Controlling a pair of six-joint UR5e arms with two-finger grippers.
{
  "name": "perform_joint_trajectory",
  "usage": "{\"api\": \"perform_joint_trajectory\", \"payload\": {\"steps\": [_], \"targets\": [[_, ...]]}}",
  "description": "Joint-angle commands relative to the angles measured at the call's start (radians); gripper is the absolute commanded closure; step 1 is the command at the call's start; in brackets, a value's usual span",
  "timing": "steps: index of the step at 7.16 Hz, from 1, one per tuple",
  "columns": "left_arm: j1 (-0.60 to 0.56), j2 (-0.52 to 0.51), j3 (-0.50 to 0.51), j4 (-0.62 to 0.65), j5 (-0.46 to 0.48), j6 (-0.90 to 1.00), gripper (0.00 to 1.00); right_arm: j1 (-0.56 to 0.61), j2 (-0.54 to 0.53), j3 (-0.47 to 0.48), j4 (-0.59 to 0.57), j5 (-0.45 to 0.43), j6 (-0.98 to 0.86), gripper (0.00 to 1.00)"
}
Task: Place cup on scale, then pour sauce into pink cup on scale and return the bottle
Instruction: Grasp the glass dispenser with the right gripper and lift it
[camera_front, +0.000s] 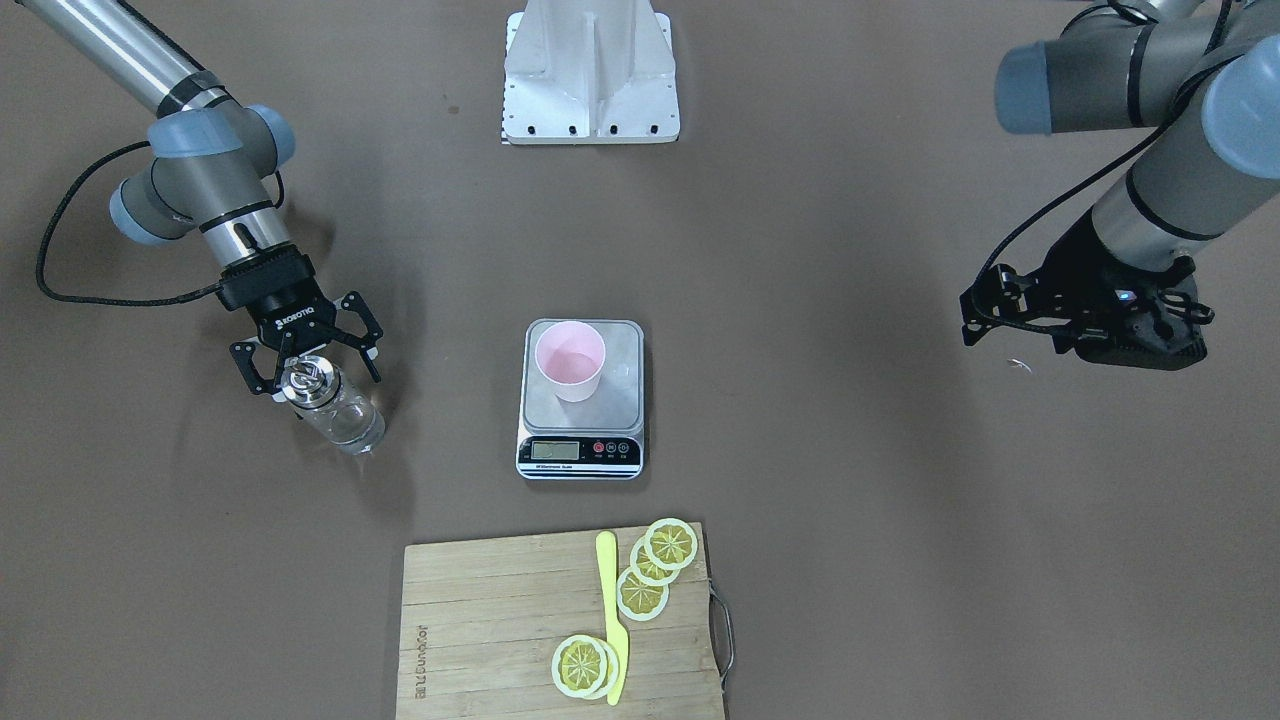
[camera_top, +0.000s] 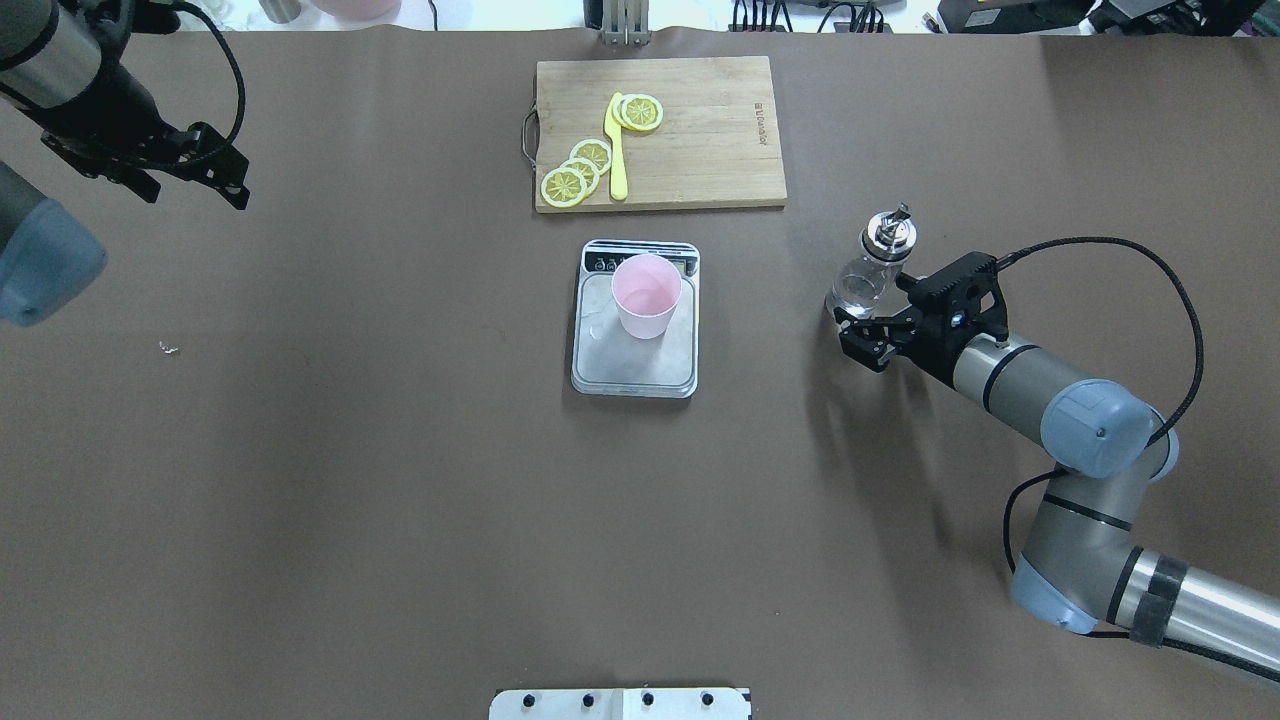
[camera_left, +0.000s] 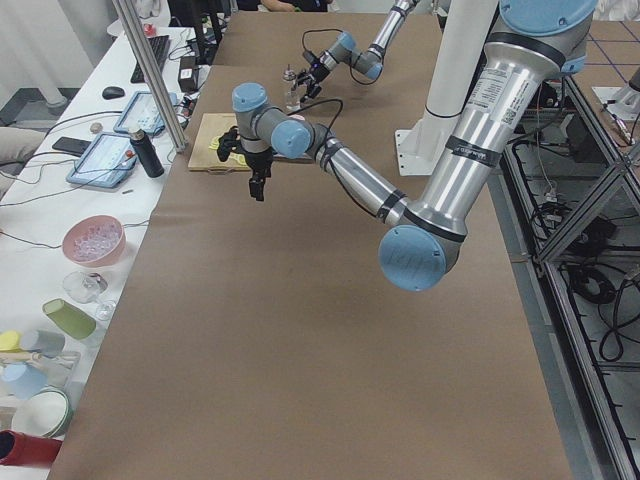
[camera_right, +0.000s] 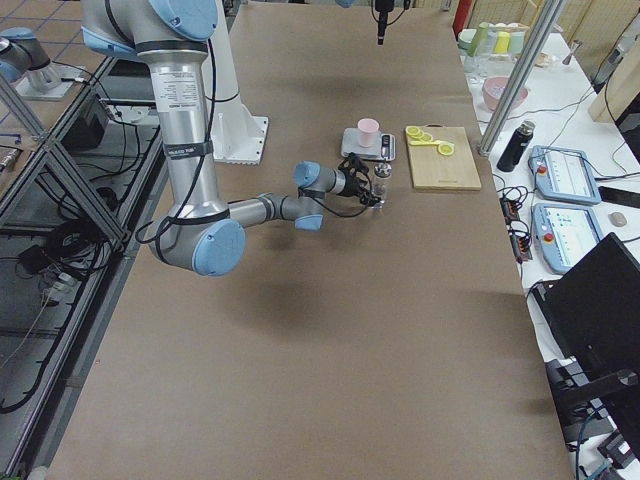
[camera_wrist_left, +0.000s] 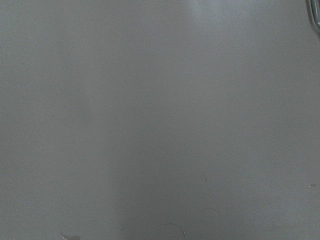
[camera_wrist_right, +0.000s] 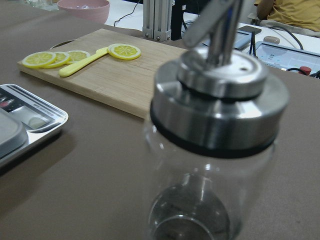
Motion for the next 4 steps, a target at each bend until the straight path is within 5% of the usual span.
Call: {"api": "perform_joint_trajectory", "payload": {"steps": [1,4], "targets": [[0.0,-0.002,0.0,0.0,0.0,0.0,0.02,0.003,0.005,-0.009,0.001,-0.001,0.0,0.08],[0.0,-0.002,0.0,0.0,0.0,0.0,0.02,0.004,0.014,-0.013,0.001,-0.004,0.0,0.11]]}}
